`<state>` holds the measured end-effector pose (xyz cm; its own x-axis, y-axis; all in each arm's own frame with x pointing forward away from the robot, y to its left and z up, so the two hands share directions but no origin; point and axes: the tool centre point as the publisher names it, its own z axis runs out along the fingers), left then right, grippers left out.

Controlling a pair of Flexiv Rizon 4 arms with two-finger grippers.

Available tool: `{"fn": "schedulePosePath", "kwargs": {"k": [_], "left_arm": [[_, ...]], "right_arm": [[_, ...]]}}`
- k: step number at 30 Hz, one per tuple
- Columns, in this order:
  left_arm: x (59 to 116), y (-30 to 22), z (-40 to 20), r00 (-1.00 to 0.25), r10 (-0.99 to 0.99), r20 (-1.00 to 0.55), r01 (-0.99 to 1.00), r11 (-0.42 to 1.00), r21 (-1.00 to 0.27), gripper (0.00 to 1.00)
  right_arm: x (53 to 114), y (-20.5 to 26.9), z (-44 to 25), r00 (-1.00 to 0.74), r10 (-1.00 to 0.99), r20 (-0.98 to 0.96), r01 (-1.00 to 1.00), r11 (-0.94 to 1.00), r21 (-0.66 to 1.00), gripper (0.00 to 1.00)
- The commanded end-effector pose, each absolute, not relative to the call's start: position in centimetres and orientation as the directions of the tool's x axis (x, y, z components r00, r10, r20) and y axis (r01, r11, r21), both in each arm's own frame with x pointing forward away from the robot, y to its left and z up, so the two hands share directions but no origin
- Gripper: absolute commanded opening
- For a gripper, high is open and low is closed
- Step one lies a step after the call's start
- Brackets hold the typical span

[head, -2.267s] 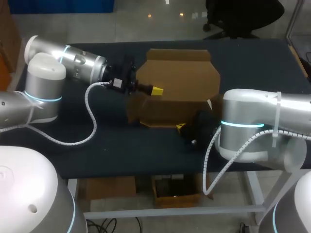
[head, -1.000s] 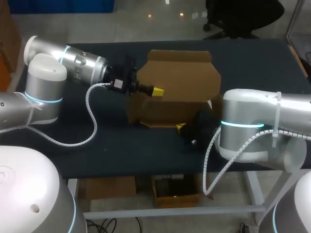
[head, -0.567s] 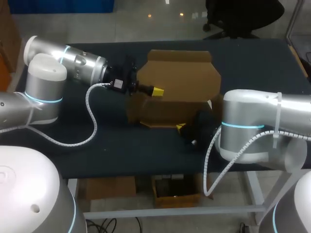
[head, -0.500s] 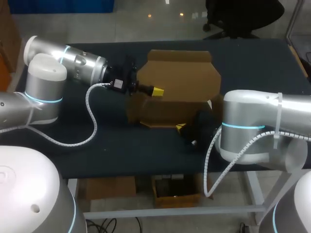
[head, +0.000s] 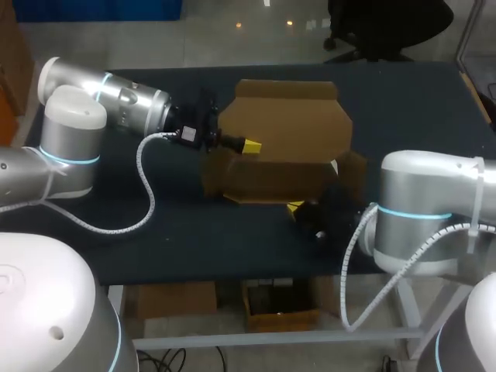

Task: Assemble the packaging by folding the flat box into shape, placing the metal phone stand inside, and closing the box properly

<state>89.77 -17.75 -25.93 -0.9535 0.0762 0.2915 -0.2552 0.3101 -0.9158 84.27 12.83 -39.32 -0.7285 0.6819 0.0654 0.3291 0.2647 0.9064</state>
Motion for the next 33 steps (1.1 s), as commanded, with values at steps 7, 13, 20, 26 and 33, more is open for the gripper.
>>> {"fn": "schedulePosePath", "kwargs": {"k": [7, 13, 20, 26, 33], "left_arm": [[89.8, -17.7, -26.4, -0.953, 0.077, 0.291, -0.255, 0.311, -0.916, 0.00], [89.8, -17.7, -26.4, -0.953, 0.077, 0.291, -0.255, 0.311, -0.916, 0.00], [89.8, -17.7, -26.4, -0.953, 0.077, 0.291, -0.255, 0.311, -0.916, 0.00], [89.8, -17.7, -26.4, -0.953, 0.077, 0.291, -0.255, 0.311, -0.916, 0.00], [89.8, -17.7, -26.4, -0.953, 0.077, 0.291, -0.255, 0.311, -0.916, 0.00]], "right_arm": [[78.9, 5.9, -34.9, -0.775, 0.625, 0.097, 0.300, 0.229, 0.926, 0.00], [76.9, 2.9, -33.4, -0.804, 0.589, 0.076, 0.280, 0.263, 0.923, 0.00], [74.4, -1.2, -31.0, -0.813, 0.580, 0.039, 0.254, 0.294, 0.921, 0.00], [74.1, -4.4, -30.0, -0.821, 0.570, 0.035, 0.260, 0.318, 0.912, 0.00], [74.6, -6.8, -30.0, -0.842, 0.538, 0.037, 0.261, 0.346, 0.901, 0.00]]}}
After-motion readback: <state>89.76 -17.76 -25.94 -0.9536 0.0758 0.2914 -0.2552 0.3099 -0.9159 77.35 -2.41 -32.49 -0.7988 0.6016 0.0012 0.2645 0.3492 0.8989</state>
